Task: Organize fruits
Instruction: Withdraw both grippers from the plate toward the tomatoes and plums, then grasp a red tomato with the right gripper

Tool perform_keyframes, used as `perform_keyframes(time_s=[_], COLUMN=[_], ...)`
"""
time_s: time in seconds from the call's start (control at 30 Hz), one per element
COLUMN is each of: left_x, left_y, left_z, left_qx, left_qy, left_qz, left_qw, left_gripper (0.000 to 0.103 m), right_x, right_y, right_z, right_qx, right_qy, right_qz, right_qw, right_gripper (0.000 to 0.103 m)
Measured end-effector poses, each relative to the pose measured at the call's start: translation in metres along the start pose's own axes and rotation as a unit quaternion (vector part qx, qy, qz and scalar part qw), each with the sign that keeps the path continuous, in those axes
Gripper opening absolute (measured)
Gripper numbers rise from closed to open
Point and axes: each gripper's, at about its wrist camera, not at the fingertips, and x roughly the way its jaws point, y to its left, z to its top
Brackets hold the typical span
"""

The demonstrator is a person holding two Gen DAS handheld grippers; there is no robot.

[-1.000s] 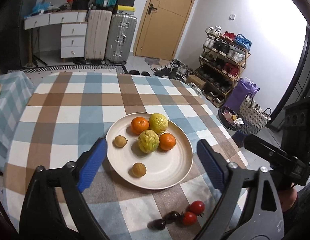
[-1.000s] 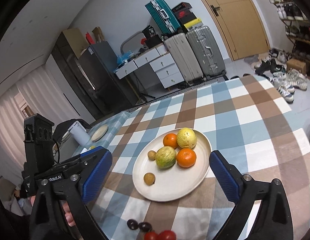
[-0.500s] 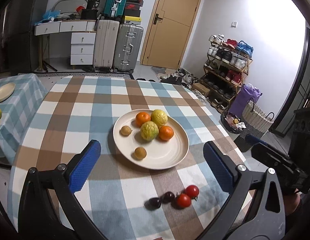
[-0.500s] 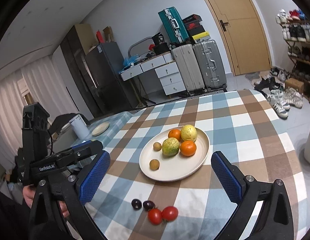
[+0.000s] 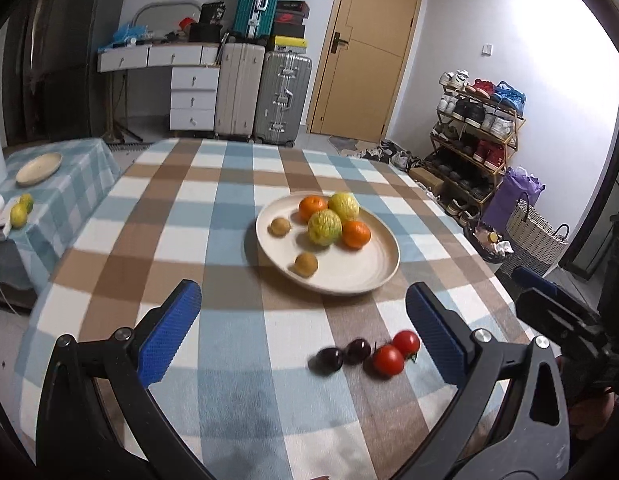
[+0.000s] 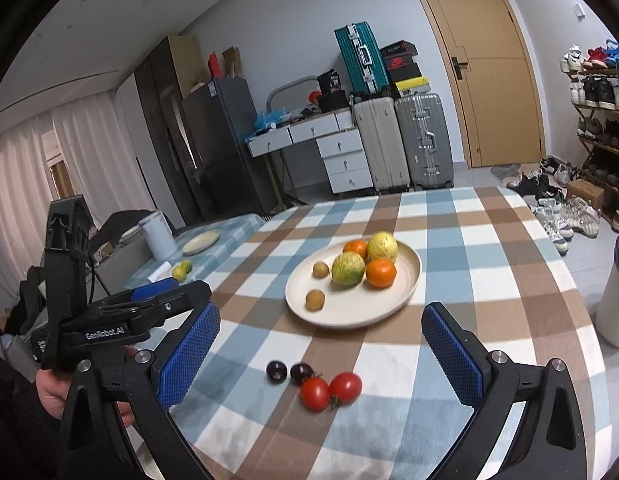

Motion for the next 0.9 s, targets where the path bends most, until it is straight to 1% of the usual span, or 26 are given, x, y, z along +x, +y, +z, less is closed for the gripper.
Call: perform_keyframes(time_s=[0.13, 0.23, 0.27, 0.43, 0.53, 0.63, 0.77, 0.9], left_x=[0.011, 0.022, 0.027, 0.044, 0.050, 0.054, 0.056, 0.058], left_y=[0.008, 0.012, 0.014, 0.024, 0.026, 0.026, 0.027, 0.030], left_z=[-0.021, -0.036, -0.042, -0.059, -0.064, -0.066, -0.066, -0.066], left_qx=[-0.017, -0.017, -0.019, -0.030, -0.031, -0.027, -0.029, -0.034], left_qy=[0.026, 0.042, 0.048, 0.070, 0.075, 0.077, 0.081, 0.085], left_qz=[-0.007, -0.006, -0.012, -0.017, -0.019, -0.019, -0.024, -0.028], left_qw=[0.9995, 0.9989, 0.9986, 0.9970, 0.9965, 0.9965, 0.9960, 0.9954], left_gripper=[0.102, 0.102, 0.102, 0.102, 0.102, 0.102, 0.102, 0.102], right_x=[0.009, 0.017, 0.020, 0.035, 0.042, 0.048, 0.057, 0.065], right_y=[-0.003, -0.005, -0.006, -0.012, -0.015, -0.020, -0.029, -0.040], right_z=[-0.015, -0.027, -0.031, -0.047, -0.052, -0.053, -0.052, -0.054], right_qx=[0.007, 0.013, 0.015, 0.029, 0.033, 0.046, 0.077, 0.111], right_qy=[0.023, 0.043, 0.049, 0.081, 0.093, 0.101, 0.114, 0.130], right_qz=[-0.003, -0.005, -0.006, -0.005, -0.010, -0.006, -0.005, 0.006], right_qw=[1.000, 0.999, 0.999, 0.996, 0.995, 0.994, 0.990, 0.985], right_gripper=[0.103, 0.103, 0.103, 0.103, 0.103, 0.103, 0.103, 0.101])
